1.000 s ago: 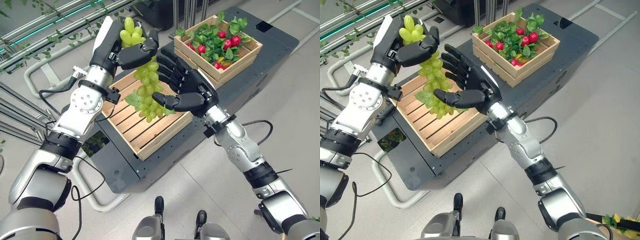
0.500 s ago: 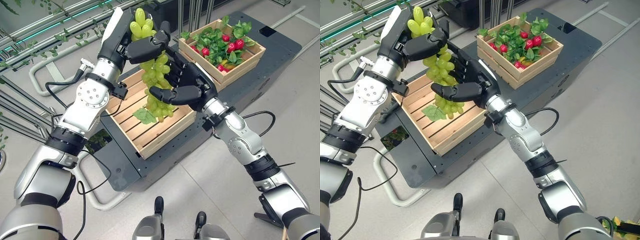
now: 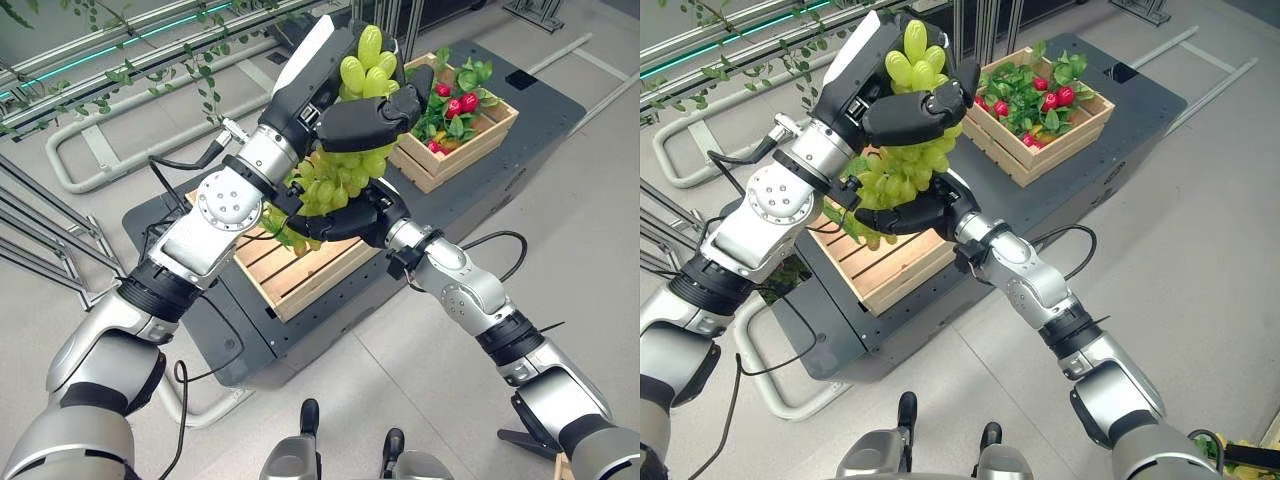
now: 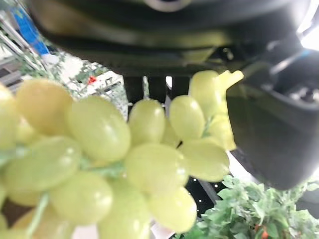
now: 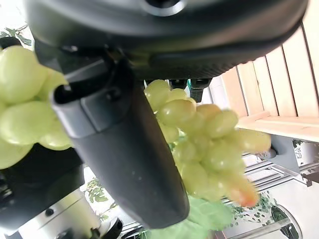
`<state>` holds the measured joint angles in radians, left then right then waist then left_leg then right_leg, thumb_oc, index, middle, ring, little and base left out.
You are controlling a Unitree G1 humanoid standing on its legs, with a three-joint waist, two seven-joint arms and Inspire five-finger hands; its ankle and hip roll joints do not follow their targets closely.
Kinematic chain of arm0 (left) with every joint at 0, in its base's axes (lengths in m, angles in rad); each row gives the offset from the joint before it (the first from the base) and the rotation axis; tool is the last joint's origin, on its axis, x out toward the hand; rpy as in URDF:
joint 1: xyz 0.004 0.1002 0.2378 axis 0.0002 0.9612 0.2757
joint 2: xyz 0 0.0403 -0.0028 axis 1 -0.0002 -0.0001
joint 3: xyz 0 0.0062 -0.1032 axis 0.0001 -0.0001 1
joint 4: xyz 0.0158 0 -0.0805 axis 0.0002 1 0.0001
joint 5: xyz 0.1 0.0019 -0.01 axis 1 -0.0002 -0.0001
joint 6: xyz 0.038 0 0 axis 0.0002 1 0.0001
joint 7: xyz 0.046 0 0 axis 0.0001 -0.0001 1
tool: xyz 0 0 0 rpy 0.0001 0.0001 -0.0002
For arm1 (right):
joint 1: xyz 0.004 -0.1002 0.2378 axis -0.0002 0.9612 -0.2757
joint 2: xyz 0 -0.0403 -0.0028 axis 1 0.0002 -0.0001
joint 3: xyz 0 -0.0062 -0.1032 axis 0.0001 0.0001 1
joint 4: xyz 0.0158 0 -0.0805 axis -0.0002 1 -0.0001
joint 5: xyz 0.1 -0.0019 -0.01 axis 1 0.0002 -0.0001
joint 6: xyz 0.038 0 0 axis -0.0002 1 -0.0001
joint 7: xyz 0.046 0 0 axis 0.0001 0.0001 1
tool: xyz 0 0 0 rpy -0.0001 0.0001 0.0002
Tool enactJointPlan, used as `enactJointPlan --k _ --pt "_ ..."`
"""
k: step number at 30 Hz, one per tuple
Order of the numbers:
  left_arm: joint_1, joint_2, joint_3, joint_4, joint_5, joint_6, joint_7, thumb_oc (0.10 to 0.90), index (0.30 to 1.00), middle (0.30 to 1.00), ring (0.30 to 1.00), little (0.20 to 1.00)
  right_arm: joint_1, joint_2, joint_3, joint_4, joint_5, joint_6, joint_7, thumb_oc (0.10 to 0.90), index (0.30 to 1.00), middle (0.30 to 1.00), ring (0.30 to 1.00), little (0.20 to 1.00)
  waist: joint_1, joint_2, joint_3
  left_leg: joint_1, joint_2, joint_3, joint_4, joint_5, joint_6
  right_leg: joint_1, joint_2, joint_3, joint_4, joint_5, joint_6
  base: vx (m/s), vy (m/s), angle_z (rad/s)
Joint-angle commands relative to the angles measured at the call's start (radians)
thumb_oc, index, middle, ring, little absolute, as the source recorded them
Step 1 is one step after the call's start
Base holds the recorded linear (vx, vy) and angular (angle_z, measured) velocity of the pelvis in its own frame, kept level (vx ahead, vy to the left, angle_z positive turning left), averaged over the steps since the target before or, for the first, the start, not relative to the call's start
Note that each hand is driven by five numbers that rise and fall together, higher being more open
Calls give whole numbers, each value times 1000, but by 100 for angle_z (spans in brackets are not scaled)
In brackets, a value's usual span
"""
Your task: Pick up the fruits from the basket on one side to the basket on the other side
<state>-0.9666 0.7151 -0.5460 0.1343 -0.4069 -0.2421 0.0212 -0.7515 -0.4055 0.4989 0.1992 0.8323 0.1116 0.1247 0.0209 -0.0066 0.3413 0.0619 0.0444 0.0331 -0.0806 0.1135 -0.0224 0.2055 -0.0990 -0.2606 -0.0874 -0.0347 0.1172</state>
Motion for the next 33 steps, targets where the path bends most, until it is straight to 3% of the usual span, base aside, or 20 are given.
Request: enactJointPlan --k 1,7,8,10,18,19,20,21,25,33 --pt "-152 -126 13 32 -85 -103 -10 400 300 300 300 300 -49 56 35 55 55 -77 -25 800 900 900 900 900 21 15 -271 38 30 -30 -7 -86 -71 -29 -30 12 0 43 -21 0 0 0" --pt "-142 -147 4 -3 -80 -93 -38 400 300 300 300 300 -77 74 30 75 83 -113 -45 800 900 900 900 900 27 15 -266 43 33 -36 -7 -89 -72 -23 -30 10 0 39 -23 0 0 0" --pt "-141 -147 4 -4 -83 -88 -39 400 300 300 300 300 -80 78 25 77 98 -131 -44 557 535 535 535 535 28 15 -267 44 33 -36 -7 -90 -72 -21 -30 11 0 38 -24 0 0 0" --pt "-138 -146 3 -1 -83 -81 -35 400 300 300 300 300 -77 86 16 70 108 -160 -52 400 300 300 300 300 29 15 -267 45 33 -39 -7 -91 -71 -20 -30 11 0 37 -24 0 0 0" --pt "-113 -128 25 35 -78 -58 17 400 300 300 300 300 -49 98 -24 52 84 -228 -104 400 300 300 300 300 26 21 -271 50 36 -34 -7 -93 -70 -20 -32 14 0 38 -21 0 0 0" --pt "-106 -124 37 56 -96 -58 29 456 385 385 385 385 -44 93 -31 49 78 -236 -106 400 300 300 300 300 25 22 -270 50 36 -32 -7 -93 -70 -20 -32 14 0 38 -20 0 0 0" --pt "-102 -122 44 67 -103 -58 37 554 531 531 531 531 -42 89 -34 46 77 -239 -107 400 300 300 300 300 24 22 -270 50 36 -31 -7 -93 -70 -21 -32 14 0 38 -20 0 0 0" --pt "-99 -120 48 71 -105 -55 43 800 900 900 900 900 -39 87 -36 45 76 -242 -107 400 300 300 300 300 23 22 -270 50 37 -31 -7 -93 -70 -21 -32 15 0 38 -20 0 0 0" --pt "-47 -115 94 101 -114 -90 45 800 900 900 900 900 -10 81 -70 25 55 -245 -116 400 300 300 300 300 19 21 -267 52 38 -30 -7 -94 -69 -23 -31 18 0 39 -21 0 0 0" --pt "-10 -115 124 123 -114 -97 48 800 900 900 900 900 19 65 -102 34 69 -250 -112 400 300 300 300 300 9 21 -264 56 41 -22 -7 -98 -70 -24 -29 28 0 37 -24 -1 3 0"
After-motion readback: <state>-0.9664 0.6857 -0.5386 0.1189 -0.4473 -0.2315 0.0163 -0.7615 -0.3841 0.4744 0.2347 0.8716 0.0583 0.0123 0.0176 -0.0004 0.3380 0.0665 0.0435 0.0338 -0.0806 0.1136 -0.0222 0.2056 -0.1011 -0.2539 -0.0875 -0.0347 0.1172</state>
